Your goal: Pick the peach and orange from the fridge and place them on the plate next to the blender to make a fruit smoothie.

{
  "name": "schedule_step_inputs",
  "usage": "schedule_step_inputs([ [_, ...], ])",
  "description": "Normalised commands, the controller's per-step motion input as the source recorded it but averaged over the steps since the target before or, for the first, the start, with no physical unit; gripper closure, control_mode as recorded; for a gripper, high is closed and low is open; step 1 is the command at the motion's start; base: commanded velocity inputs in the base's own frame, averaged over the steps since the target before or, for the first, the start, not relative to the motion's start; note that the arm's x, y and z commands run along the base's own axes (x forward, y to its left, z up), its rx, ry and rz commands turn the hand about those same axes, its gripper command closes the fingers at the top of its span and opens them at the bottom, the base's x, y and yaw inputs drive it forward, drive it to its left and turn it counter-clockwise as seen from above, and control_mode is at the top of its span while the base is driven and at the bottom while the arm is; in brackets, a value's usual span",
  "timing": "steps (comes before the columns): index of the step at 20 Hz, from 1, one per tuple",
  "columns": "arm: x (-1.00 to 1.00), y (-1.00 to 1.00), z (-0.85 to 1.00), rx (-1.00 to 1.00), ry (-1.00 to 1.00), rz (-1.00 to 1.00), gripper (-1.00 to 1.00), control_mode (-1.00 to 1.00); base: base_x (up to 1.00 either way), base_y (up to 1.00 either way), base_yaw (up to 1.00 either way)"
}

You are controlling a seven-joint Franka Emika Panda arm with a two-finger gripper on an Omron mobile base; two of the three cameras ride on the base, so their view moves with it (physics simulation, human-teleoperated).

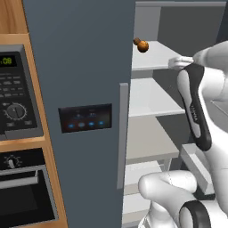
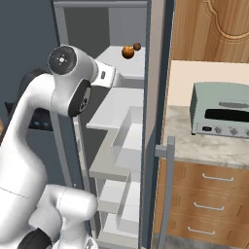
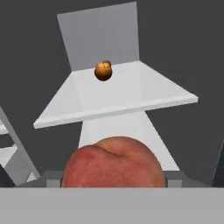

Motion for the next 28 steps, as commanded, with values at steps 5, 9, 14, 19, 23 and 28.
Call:
schedule_step_inputs([
  [5,-1.00,0.30,-0.93,-0.13,0.43,0.00,1.00,-1.00,0.00,0.00,0.00],
  [9,-0.63,0.13,-0.81,-0.18,-0.07,0.03,1.00,-1.00,0.00,0.00,0.00],
  [14,-0.13,0.00,-0.04,-0.01,-0.04,0.01,1.00,-1.00,0.00,0.00,0.00],
  [19,0.00,0.00,0.00,0.00,0.00,0.00,1.00,1.00,-0.90,0.13,0.05],
  [23,0.00,0.00,0.00,0.00,0.00,0.00,1.00,1.00,-0.73,0.74,0.00],
  [28,0.00,0.00,0.00,0.00,0.00,0.00,1.00,1.00,-0.67,0.81,-0.38],
])
